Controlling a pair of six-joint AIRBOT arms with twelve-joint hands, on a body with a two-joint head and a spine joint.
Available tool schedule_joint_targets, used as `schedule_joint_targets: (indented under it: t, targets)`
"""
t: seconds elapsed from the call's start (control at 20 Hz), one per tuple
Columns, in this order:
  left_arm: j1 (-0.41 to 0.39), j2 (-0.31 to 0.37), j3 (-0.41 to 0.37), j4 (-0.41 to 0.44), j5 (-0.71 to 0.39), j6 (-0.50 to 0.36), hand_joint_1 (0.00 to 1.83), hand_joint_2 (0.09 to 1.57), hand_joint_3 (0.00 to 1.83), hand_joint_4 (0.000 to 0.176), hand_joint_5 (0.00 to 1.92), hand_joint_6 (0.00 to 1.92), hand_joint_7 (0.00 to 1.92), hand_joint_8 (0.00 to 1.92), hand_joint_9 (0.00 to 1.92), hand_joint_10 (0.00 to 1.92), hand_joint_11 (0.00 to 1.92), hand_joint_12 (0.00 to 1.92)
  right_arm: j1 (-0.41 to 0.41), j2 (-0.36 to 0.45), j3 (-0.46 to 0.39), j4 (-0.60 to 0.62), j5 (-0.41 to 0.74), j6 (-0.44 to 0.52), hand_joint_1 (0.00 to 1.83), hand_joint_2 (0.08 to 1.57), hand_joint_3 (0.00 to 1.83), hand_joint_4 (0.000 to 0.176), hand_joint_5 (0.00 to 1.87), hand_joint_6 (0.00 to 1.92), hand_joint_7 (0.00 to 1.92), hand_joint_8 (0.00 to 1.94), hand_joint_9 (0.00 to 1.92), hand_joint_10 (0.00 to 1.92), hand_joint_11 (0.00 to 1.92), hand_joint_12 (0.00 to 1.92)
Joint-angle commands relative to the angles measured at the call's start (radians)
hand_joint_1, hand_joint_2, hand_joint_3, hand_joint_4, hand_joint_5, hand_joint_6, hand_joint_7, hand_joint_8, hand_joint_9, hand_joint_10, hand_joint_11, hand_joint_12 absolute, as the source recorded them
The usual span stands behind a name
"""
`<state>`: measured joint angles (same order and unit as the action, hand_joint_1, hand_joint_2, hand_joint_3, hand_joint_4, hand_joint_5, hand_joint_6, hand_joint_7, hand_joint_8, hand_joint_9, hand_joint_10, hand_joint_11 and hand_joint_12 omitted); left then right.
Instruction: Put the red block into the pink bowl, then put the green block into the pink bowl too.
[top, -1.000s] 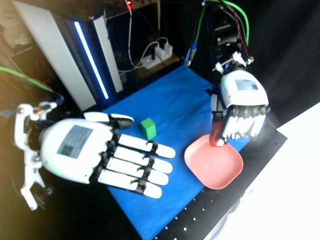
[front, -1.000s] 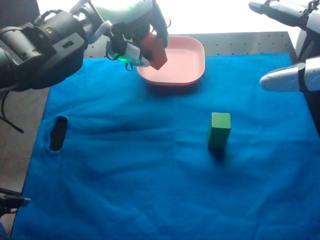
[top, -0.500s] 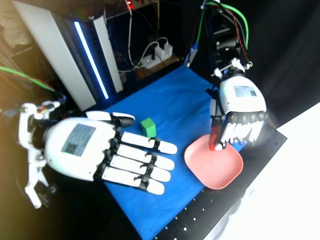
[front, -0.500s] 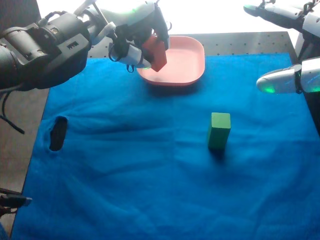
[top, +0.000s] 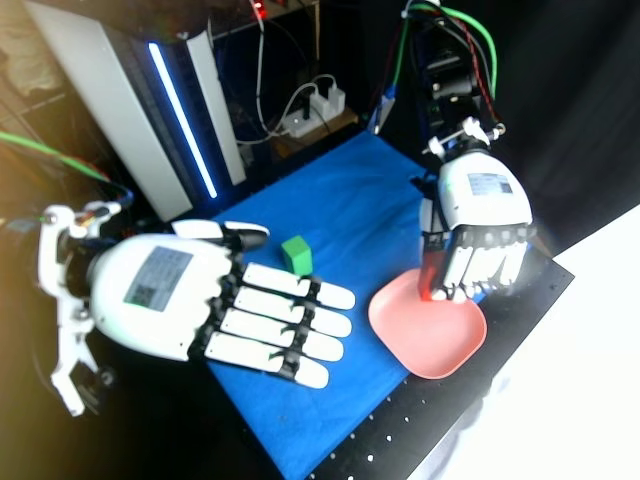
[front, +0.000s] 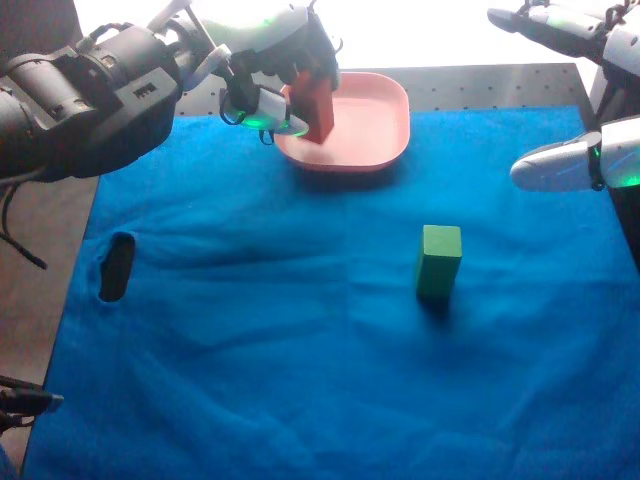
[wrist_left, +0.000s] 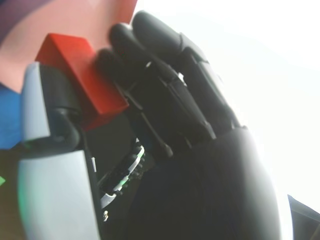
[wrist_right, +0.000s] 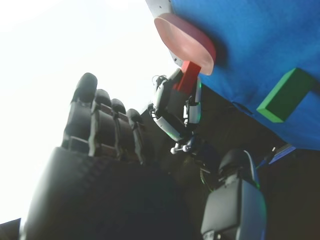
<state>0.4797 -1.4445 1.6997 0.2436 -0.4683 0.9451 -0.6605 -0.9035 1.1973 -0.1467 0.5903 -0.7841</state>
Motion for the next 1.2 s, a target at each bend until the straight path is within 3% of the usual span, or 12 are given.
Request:
schedule_joint_targets:
  t: [0.0, 0.15, 0.35, 0.6, 0.7, 0.75, 0.8, 0.85, 0.9, 1.05, 1.1, 1.15]
  targets:
    - [-0.007, -0.004, 0.006, -0.013, -0.108, 0.000, 1.21, 0.95, 0.00, 0.000, 0.96, 0.02, 1.04, 0.00, 1.13, 0.00, 0.85, 0.83, 0.017, 0.000, 0.004, 0.022, 0.120, 0.003, 0.18, 0.86, 0.00, 0.024, 0.00, 0.00, 0.02, 0.00, 0.04, 0.00, 0.00, 0.51]
    - [-0.007, -0.004, 0.005, -0.013, -0.108, 0.000, 1.22, 0.95, 0.00, 0.000, 0.93, 0.00, 1.02, 0.00, 1.14, 0.01, 0.85, 0.83, 0.017, 0.000, 0.004, 0.022, 0.120, 0.003, 0.18, 0.85, 0.00, 0.047, 0.00, 0.00, 0.01, 0.00, 0.03, 0.00, 0.00, 0.46]
    - [-0.005, 0.007, -0.005, -0.014, -0.110, 0.000, 1.15, 0.95, 0.00, 0.000, 0.72, 0.00, 0.75, 0.00, 0.84, 0.00, 0.58, 0.77, 0.017, 0.000, 0.001, 0.019, 0.120, 0.003, 0.20, 0.87, 0.00, 0.021, 0.00, 0.00, 0.00, 0.00, 0.01, 0.01, 0.00, 0.39]
    - [0.007, 0.053, -0.029, -0.041, -0.114, 0.000, 1.04, 0.94, 0.00, 0.000, 0.84, 0.02, 0.95, 0.03, 0.98, 0.05, 0.49, 1.39, 0.017, 0.000, -0.023, -0.003, 0.120, 0.005, 0.20, 0.88, 0.00, 0.001, 0.00, 0.00, 0.03, 0.00, 0.05, 0.00, 0.00, 0.43]
    - [0.010, 0.075, -0.041, -0.053, -0.118, 0.000, 1.05, 0.96, 0.00, 0.000, 0.93, 0.00, 1.16, 0.04, 0.85, 0.99, 0.67, 1.65, 0.017, 0.000, -0.035, -0.012, 0.120, 0.007, 0.20, 0.87, 0.00, 0.002, 0.00, 0.00, 0.02, 0.00, 0.03, 0.00, 0.00, 0.36]
    - [0.011, 0.086, -0.048, -0.057, -0.122, 0.000, 1.07, 0.95, 0.00, 0.000, 0.98, 0.01, 1.20, 0.40, 1.05, 1.34, 0.96, 1.80, 0.017, 0.000, -0.041, -0.022, 0.120, 0.012, 0.27, 0.84, 0.00, 0.024, 0.00, 0.00, 0.06, 0.01, 0.03, 0.01, 0.00, 0.18]
    - [0.011, 0.094, -0.054, -0.060, -0.125, 0.000, 1.07, 0.95, 0.00, 0.000, 0.98, 0.01, 1.20, 0.40, 1.05, 1.34, 0.96, 1.80, 0.017, 0.000, -0.044, -0.030, 0.120, 0.017, 0.27, 0.84, 0.00, 0.024, 0.00, 0.00, 0.06, 0.01, 0.03, 0.01, 0.00, 0.18]
    - [0.012, 0.102, -0.060, -0.063, -0.128, 0.000, 1.07, 0.97, 0.00, 0.000, 1.02, 0.01, 1.11, 0.80, 1.15, 1.54, 1.11, 1.88, 0.017, 0.000, -0.049, -0.037, 0.120, 0.023, 0.30, 0.89, 0.01, 0.017, 0.00, 0.00, 0.09, 0.01, 0.03, 0.00, 0.00, 0.09]
    - [0.013, 0.111, -0.068, -0.065, -0.131, 0.000, 1.07, 1.06, 0.01, 0.101, 1.05, 0.82, 0.99, 1.17, 1.21, 1.70, 1.23, 1.92, 0.017, -0.001, -0.054, -0.043, 0.120, 0.025, 0.29, 0.89, 0.00, 0.035, 0.01, 0.00, 0.18, 0.01, 0.15, 0.01, 0.00, 0.34]
    - [0.033, 0.137, -0.090, -0.080, -0.156, 0.000, 1.05, 1.09, 0.00, 0.108, 1.01, 0.93, 0.97, 1.24, 1.27, 1.76, 1.33, 1.92, 0.017, -0.012, -0.061, -0.054, 0.120, 0.025, 0.28, 0.91, 0.00, 0.012, 0.04, 0.00, 0.23, 0.00, 0.23, 0.01, 0.00, 0.65]
    - [0.044, 0.150, -0.103, -0.089, -0.175, 0.000, 1.06, 1.09, 0.00, 0.076, 1.01, 0.93, 0.99, 1.24, 1.28, 1.78, 1.35, 1.92, 0.017, -0.019, -0.061, -0.057, 0.120, 0.025, 0.28, 0.89, 0.00, 0.018, 0.06, 0.01, 0.26, 0.01, 0.26, 0.02, 0.00, 0.73]
    - [0.056, 0.165, -0.117, -0.104, -0.197, 0.000, 1.03, 1.10, 0.00, 0.156, 1.00, 0.98, 1.04, 1.63, 1.25, 1.89, 1.32, 1.92, 0.017, -0.027, -0.061, -0.060, 0.120, 0.025, 0.31, 0.87, 0.00, 0.012, 0.09, 0.01, 0.31, 0.01, 0.32, 0.02, 0.00, 0.91]
